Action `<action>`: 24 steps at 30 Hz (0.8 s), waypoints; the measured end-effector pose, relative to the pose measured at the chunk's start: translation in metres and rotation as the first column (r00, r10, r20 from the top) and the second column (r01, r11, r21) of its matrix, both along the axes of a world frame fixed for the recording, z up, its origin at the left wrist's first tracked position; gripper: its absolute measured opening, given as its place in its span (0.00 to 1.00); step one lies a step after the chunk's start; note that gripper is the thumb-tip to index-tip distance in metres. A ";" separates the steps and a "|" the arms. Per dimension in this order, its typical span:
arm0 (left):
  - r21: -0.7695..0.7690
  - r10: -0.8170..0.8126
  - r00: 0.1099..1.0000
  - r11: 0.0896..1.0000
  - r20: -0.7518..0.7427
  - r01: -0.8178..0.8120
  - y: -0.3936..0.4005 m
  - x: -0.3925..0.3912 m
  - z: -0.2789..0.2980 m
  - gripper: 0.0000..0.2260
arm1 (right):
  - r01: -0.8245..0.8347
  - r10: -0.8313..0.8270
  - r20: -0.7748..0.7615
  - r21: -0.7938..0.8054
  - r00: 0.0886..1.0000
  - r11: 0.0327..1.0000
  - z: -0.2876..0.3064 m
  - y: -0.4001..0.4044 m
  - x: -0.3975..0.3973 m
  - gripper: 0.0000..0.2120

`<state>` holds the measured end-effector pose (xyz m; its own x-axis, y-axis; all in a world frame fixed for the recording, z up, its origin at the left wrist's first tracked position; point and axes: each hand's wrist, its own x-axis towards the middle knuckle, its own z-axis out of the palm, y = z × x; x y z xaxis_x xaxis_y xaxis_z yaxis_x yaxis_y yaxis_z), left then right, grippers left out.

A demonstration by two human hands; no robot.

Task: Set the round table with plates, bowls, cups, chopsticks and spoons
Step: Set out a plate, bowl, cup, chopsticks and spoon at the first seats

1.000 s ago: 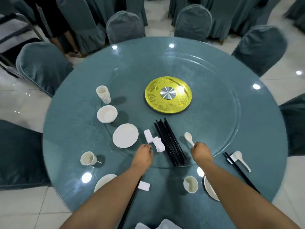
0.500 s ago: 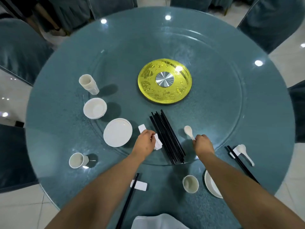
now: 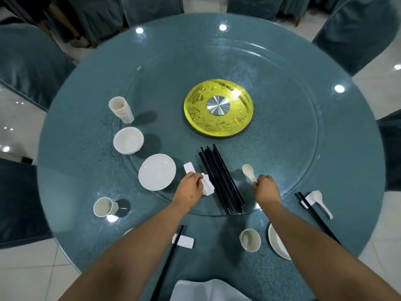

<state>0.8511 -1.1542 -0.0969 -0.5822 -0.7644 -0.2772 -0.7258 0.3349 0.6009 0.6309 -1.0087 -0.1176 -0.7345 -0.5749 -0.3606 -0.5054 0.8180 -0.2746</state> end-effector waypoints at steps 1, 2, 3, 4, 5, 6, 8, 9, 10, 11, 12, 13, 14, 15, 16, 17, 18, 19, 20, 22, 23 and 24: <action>-0.004 0.000 1.000 1.000 0.001 0.000 0.001 0.002 0.000 0.12 | 0.018 -0.018 0.011 -0.015 1.000 1.000 0.001 -0.001 0.002 0.09; -0.009 0.001 1.000 1.000 -0.002 -0.001 0.001 0.004 0.002 0.12 | 0.034 -0.033 0.027 -0.039 0.999 0.999 0.005 -0.002 0.005 0.09; -0.015 0.004 1.000 1.000 -0.006 -0.004 0.002 0.008 0.004 0.12 | 0.047 -0.044 0.053 -0.068 0.998 0.997 0.009 -0.004 0.008 0.09; -0.022 0.014 1.000 1.000 -0.006 -0.014 0.002 0.011 0.007 0.12 | 0.055 -0.047 0.079 -0.098 0.996 0.994 0.013 -0.006 0.013 0.08; -0.027 0.027 1.000 0.999 -0.007 -0.027 0.004 0.016 0.011 0.11 | 0.055 -0.042 0.101 -0.123 0.994 0.991 0.019 -0.007 0.019 0.08; -0.028 0.039 0.999 0.999 0.000 -0.039 0.005 0.020 0.013 0.11 | 0.057 -0.040 0.120 -0.139 0.992 0.989 0.023 -0.009 0.025 0.08; -0.024 0.073 0.997 0.997 0.005 -0.073 0.008 0.033 0.019 0.12 | 0.052 -0.025 0.152 -0.175 0.988 0.983 0.035 -0.012 0.045 0.08; -0.016 0.092 0.996 0.996 0.005 -0.092 0.010 0.041 0.021 0.13 | 0.049 -0.017 0.168 -0.191 0.986 0.980 0.039 -0.014 0.057 0.08; -0.009 0.114 0.993 0.993 0.004 -0.114 0.012 0.049 0.024 0.13 | 0.046 -0.006 0.193 -0.200 0.981 0.979 0.043 -0.016 0.071 0.08; -0.008 0.132 0.991 0.991 0.006 -0.132 0.015 0.058 0.025 0.13 | 0.042 0.007 0.234 -0.204 0.972 0.978 0.046 -0.017 0.086 0.08; -0.010 0.154 0.988 0.988 0.011 -0.154 0.020 0.068 0.026 0.13 | 0.032 0.028 0.281 -0.209 0.959 0.977 0.049 -0.017 0.103 0.08; -0.013 0.176 0.984 0.984 0.013 -0.176 0.026 0.081 0.028 0.13 | 0.019 0.052 0.322 -0.212 0.945 0.977 0.051 -0.017 0.123 0.07; -0.009 0.189 0.982 0.982 0.017 -0.189 0.029 0.087 0.027 0.13 | 0.015 0.059 0.356 -0.202 0.933 0.979 0.049 -0.016 0.136 0.07; -0.007 0.202 0.979 0.979 0.018 -0.202 0.034 0.096 0.026 0.13 | -0.005 0.076 0.383 -0.185 0.921 0.983 0.049 -0.015 0.152 0.07; -0.003 0.210 0.978 0.978 0.020 -0.210 0.038 0.105 0.026 0.13 | -0.030 0.093 0.407 -0.157 0.909 0.987 0.049 -0.012 0.167 0.07; 0.006 0.222 0.975 0.975 0.024 -0.223 0.041 0.115 0.026 0.14 | -0.048 0.098 0.429 -0.125 0.898 0.991 0.048 -0.009 0.182 0.08; 0.013 0.234 0.972 0.972 0.031 -0.235 0.044 0.123 0.026 0.14 | -0.058 0.094 0.443 -0.093 0.891 0.994 0.046 -0.006 0.194 0.09; 0.025 0.244 0.969 0.969 0.037 -0.245 0.045 0.127 0.026 0.14 | -0.066 0.087 0.452 -0.061 0.888 0.996 0.044 -0.004 0.201 0.10; 0.042 0.263 0.964 0.964 0.040 -0.264 0.049 0.137 0.025 0.15 | -0.080 0.082 0.464 -0.024 0.882 0.997 0.040 0.001 0.212 0.11; 0.054 0.280 0.959 0.958 0.044 -0.282 0.056 0.148 0.022 0.15 | -0.076 0.052 0.484 0.030 0.874 0.997 0.031 0.013 0.224 0.12; 0.061 0.283 0.958 0.956 0.047 -0.285 0.062 0.154 0.020 0.14 | -0.085 0.041 0.492 0.068 0.870 0.994 0.024 0.020 0.230 0.12; 0.070 0.288 0.956 0.954 0.048 -0.291 0.068 0.162 0.016 0.14 | -0.095 0.029 0.499 0.106 0.866 0.990 0.017 0.028 0.238 0.13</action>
<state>1.0135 -1.0860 -0.0811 -0.3270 -0.8748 -0.3576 -0.8072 0.0618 0.5870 0.8686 -0.9806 -0.1006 -0.4044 -0.5402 -0.7380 -0.3802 0.8332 -0.4015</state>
